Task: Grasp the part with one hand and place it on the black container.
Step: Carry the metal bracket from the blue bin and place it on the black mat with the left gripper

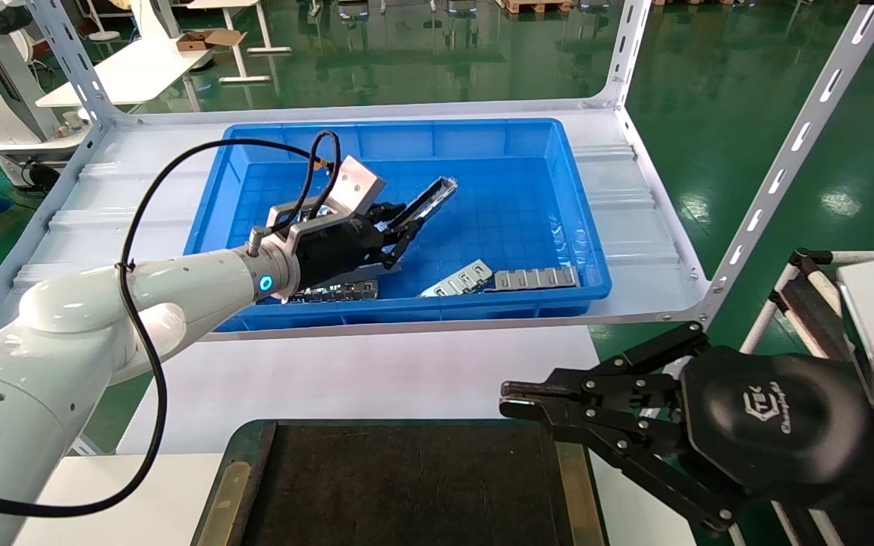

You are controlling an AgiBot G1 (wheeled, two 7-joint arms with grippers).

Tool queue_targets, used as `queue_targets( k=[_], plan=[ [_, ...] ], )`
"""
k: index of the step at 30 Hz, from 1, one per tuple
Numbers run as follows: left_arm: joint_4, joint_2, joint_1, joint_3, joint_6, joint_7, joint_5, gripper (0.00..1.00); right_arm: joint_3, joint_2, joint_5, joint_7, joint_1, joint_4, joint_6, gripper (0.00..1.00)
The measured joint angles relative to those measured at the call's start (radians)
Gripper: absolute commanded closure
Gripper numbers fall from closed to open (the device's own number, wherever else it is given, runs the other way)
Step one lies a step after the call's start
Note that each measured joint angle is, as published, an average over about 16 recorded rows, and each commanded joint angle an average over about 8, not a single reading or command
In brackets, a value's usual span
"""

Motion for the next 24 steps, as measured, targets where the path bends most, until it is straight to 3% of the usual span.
queue_targets(
  k=[9, 24],
  plan=[
    [0.006, -0.025, -0.042, -0.026, 0.123, 0.049, -0.071, 1.0, 0.0, 0.0, 0.0, 0.0, 0.0, 0.0, 0.0, 1.0],
    [-0.024, -0.142, -0.051, -0.073, 0.496, 0.083, -0.166, 1.0, 0.0, 0.0, 0.0, 0.0, 0.0, 0.0, 0.0, 1.0]
  ],
)
